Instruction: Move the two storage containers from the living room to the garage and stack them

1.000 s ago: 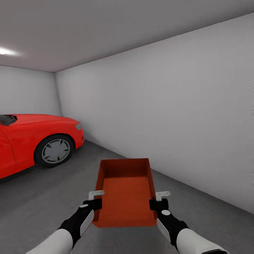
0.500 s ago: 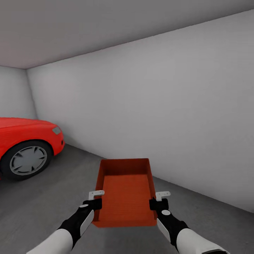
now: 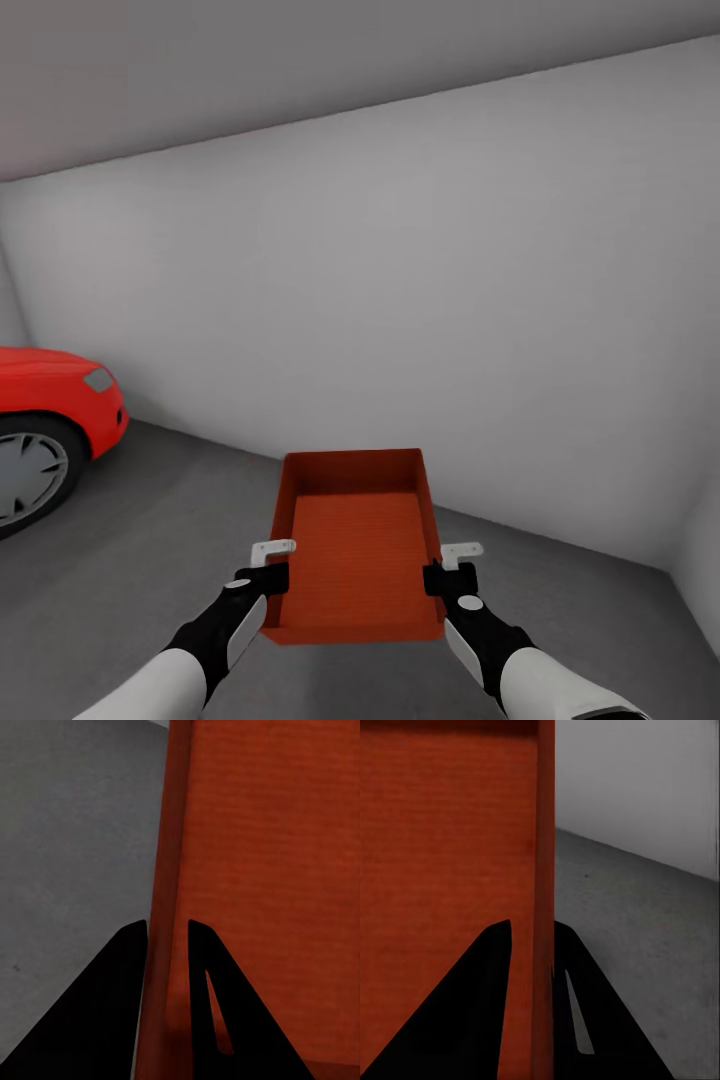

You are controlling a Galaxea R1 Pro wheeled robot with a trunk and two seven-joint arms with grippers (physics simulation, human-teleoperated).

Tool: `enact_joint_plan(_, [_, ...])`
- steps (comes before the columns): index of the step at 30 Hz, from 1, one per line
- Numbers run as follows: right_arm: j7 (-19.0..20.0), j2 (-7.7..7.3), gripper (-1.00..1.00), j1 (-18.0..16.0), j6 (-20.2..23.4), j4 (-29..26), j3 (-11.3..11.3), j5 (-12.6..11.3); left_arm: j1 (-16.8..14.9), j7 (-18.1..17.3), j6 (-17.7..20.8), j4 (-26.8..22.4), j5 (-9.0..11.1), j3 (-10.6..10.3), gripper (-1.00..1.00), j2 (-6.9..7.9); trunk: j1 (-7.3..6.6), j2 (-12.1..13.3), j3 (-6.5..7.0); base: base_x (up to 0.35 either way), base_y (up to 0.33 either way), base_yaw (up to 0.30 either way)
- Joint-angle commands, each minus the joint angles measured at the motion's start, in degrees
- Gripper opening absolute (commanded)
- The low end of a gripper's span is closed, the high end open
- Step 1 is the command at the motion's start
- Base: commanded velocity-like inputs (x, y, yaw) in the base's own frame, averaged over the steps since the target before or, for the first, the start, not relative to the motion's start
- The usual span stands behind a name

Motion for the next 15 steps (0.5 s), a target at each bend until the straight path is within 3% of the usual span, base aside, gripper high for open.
enact_joint_plan(1, [-0.12, 0.64, -1.00, -0.09, 0.00, 0.14, -1.63, -2.09, -0.04, 0.81, -2.18, -0.28, 0.35, 0.80, -1.00, 0.01, 0.01, -0.08, -0.10, 0.000, 0.000, -0.286])
enact_joint_plan(12, [-0.12, 0.64, -1.00, -0.05, 0.00, 0.14, -1.63, -2.08, -0.03, 0.86, -2.19, -0.32, 0.42, 0.79, -1.00, -0.05, 0.01, -0.08, -0.10, 0.002, 0.000, -0.286])
enact_joint_plan(15, [-0.12, 0.64, -1.00, -0.07, 0.00, 0.14, -1.63, -2.02, -0.03, 1.12, -2.18, -0.32, 0.51, 0.88, -1.00, -0.06, 0.01, -0.08, -0.10, 0.140, 0.076, -0.286])
